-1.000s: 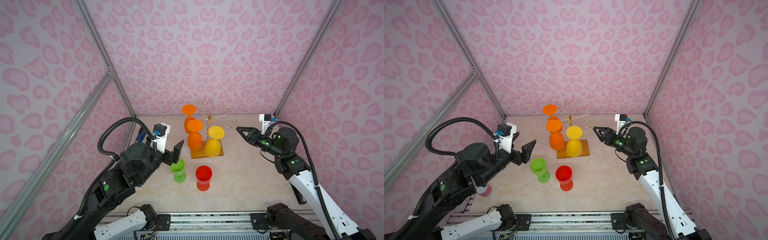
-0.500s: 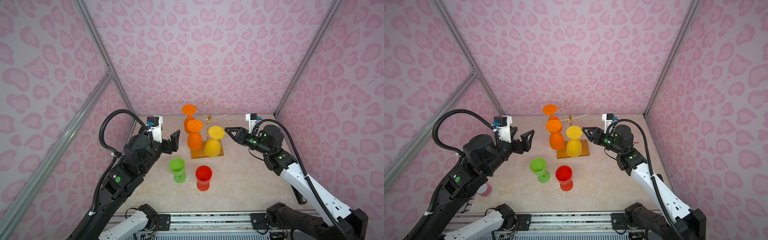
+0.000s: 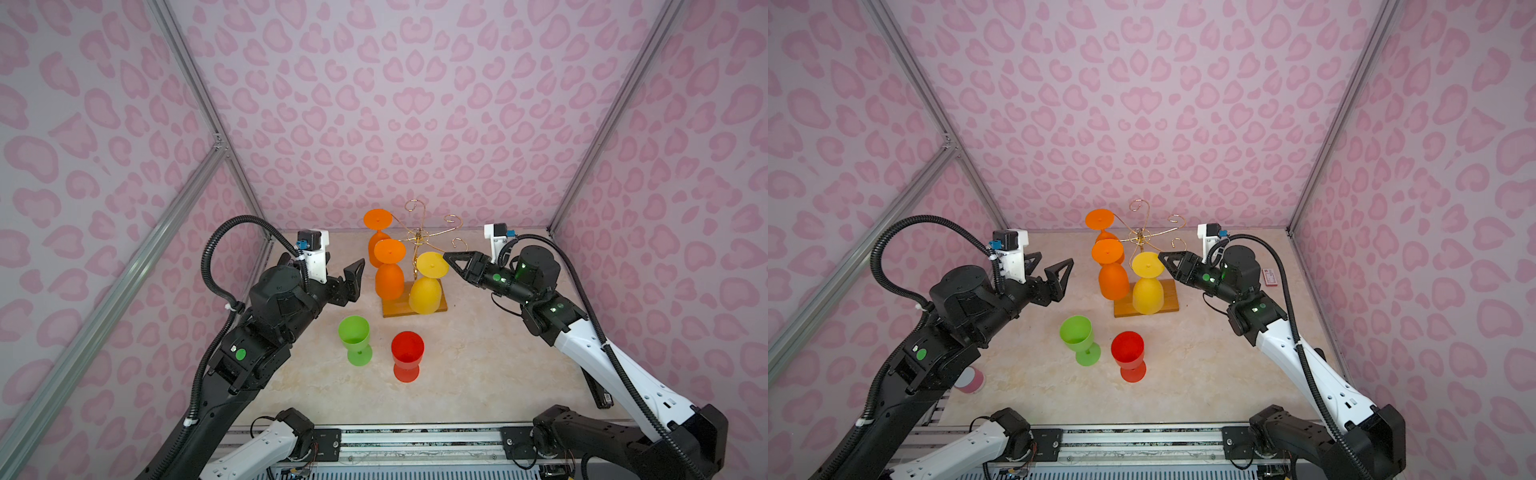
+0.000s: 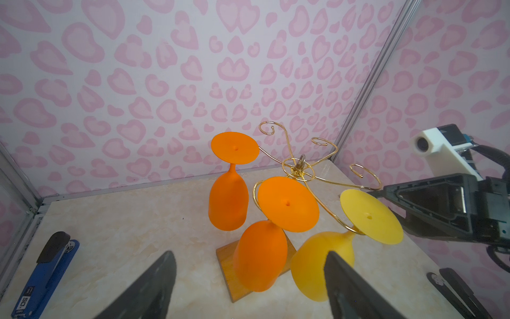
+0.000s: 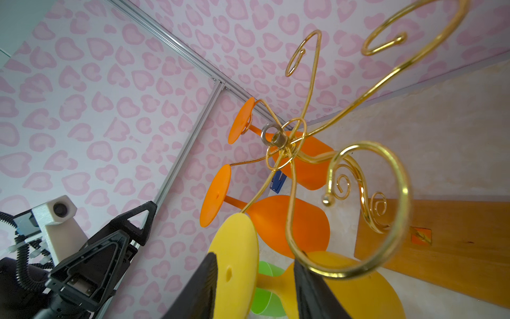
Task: Take the wine glass off the wine glass rack
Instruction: Pick up the wine glass from the wine glass rack.
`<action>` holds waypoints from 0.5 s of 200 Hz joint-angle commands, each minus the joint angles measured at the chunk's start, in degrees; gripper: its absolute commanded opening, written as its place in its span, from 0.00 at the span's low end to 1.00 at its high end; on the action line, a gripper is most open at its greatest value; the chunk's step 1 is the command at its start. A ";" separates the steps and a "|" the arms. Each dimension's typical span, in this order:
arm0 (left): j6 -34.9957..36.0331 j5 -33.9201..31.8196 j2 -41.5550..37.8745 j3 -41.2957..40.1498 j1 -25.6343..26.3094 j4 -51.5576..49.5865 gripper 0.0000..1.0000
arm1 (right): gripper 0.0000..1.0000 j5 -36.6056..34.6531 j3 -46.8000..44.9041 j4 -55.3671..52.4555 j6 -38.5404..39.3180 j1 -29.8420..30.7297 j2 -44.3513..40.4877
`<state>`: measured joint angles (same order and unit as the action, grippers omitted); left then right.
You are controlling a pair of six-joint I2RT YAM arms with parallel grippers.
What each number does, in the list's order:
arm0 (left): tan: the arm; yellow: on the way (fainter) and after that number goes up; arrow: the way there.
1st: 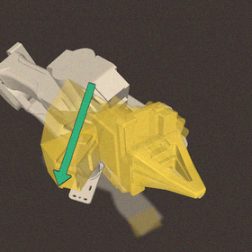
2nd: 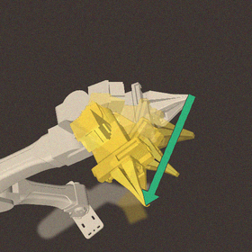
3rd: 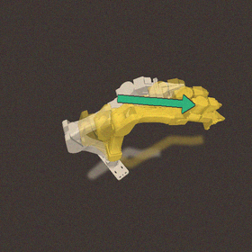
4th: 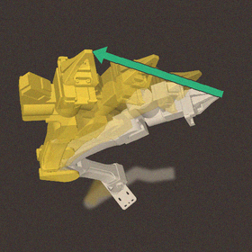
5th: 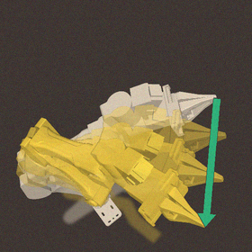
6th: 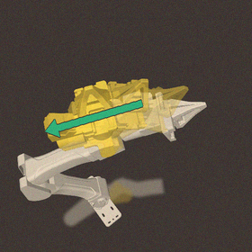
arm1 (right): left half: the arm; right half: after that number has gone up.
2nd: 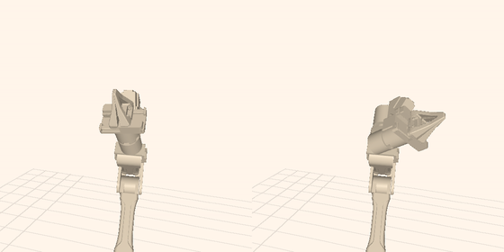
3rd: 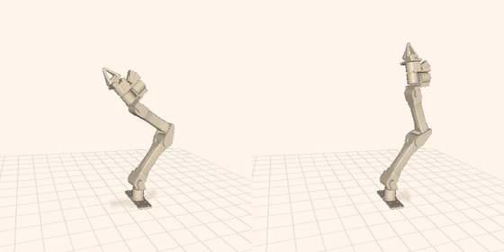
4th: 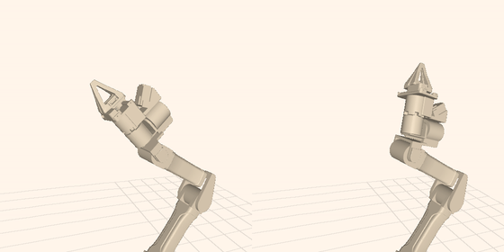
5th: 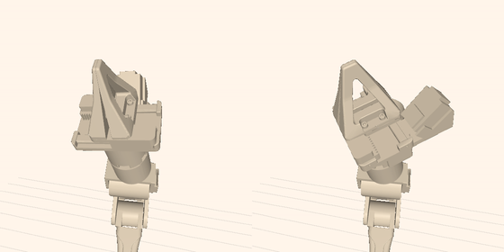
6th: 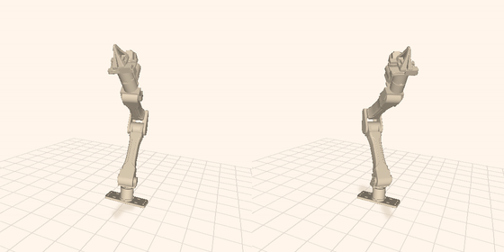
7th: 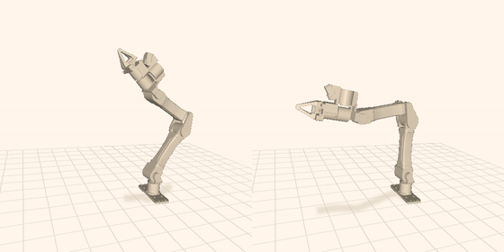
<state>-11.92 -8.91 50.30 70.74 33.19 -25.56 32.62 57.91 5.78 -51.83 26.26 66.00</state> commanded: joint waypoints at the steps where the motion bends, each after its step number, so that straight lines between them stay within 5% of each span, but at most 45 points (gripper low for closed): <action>1: -0.11 1.00 0.12 0.01 -0.19 2.27 0.86 | 0.45 0.69 0.07 1.34 -0.05 0.21 0.18; 100: 0.30 0.95 -0.48 -0.24 -0.58 1.74 0.85 | 0.35 1.65 0.44 0.55 -0.86 0.69 0.87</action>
<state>-11.92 -7.90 50.00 70.61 32.73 -25.58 33.28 57.98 5.69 -52.12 26.79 66.59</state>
